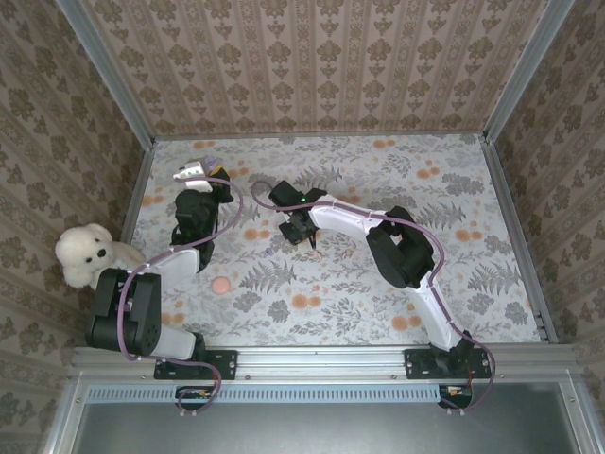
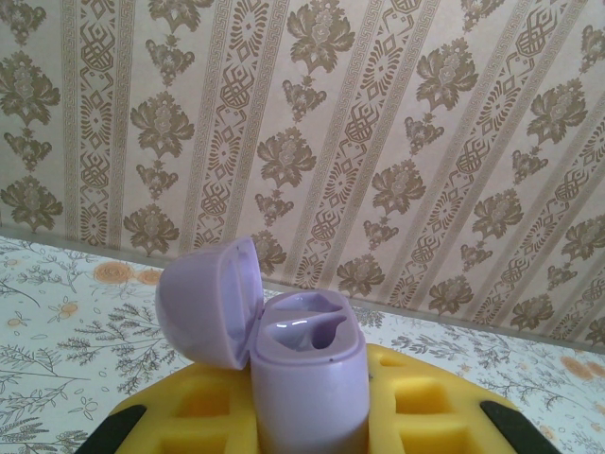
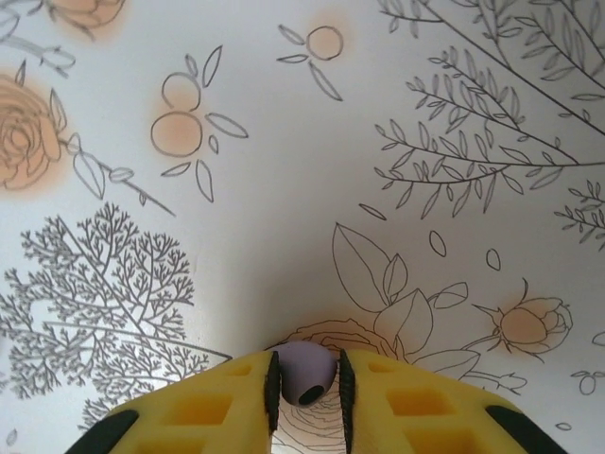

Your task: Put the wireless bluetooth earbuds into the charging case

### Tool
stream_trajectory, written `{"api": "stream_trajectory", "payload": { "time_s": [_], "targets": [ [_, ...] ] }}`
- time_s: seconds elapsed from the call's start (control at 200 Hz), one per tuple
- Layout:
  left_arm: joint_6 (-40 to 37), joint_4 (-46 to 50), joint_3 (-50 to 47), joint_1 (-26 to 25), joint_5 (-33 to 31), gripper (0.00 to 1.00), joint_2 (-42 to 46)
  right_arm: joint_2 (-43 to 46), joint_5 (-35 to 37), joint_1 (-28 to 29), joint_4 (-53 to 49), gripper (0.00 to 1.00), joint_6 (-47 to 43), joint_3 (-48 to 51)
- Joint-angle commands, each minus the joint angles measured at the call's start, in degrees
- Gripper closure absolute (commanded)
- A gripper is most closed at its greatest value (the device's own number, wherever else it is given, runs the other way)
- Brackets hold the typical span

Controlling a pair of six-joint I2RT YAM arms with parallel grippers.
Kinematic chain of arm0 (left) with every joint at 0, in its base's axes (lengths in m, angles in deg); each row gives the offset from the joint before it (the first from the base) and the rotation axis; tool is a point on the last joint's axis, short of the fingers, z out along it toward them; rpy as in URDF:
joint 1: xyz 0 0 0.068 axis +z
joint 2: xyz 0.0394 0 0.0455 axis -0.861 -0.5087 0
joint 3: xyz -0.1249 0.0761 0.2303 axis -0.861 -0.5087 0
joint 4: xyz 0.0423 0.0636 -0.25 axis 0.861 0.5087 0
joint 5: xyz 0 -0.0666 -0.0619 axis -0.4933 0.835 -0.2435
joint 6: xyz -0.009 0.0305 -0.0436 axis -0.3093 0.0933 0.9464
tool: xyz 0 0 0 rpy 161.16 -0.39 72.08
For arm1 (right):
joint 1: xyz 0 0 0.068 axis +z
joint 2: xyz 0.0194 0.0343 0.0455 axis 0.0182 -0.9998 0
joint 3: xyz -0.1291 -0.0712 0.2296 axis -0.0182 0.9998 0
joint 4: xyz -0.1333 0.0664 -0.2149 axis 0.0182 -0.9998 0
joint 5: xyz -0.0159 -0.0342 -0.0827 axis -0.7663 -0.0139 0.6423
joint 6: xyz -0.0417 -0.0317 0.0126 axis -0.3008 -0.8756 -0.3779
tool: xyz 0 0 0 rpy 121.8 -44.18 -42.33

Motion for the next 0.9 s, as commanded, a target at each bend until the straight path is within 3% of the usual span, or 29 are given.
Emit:
{"api": "stream_trajectory", "payload": {
  "time_s": [0.0, 0.06, 0.17, 0.385, 0.54, 0.895],
  "targets": [
    [1.08, -1.53, 0.96, -0.27, 0.26, 1.00, 0.24, 0.89, -2.08, -1.27, -3.86, 0.68, -4.25, -0.89],
    [1.11, -1.54, 1.00, -0.32, 0.21, 1.00, 0.17, 1.69, -2.71, -1.62, -3.42, 0.59, -1.62, -0.72],
    [0.96, -1.52, 0.95, -0.32, 0.08, 1.00, 0.24, 4.31, -4.72, -2.56, -1.22, 0.55, 5.10, 0.58],
    [0.77, -1.71, 1.00, -0.32, -0.45, 1.00, 0.25, 6.50, -8.14, -4.16, -0.41, 0.55, 27.12, 0.99],
    [0.70, -1.95, 1.08, -0.28, -0.54, 1.00, 0.18, 5.84, -5.05, -3.18, -1.99, 0.55, 40.58, 0.91],
    [1.23, -3.07, 1.18, -0.09, -0.63, 1.00, -0.37, 1.60, 5.88, -0.21, -12.89, 0.56, 50.05, -6.53]
  ]
}}
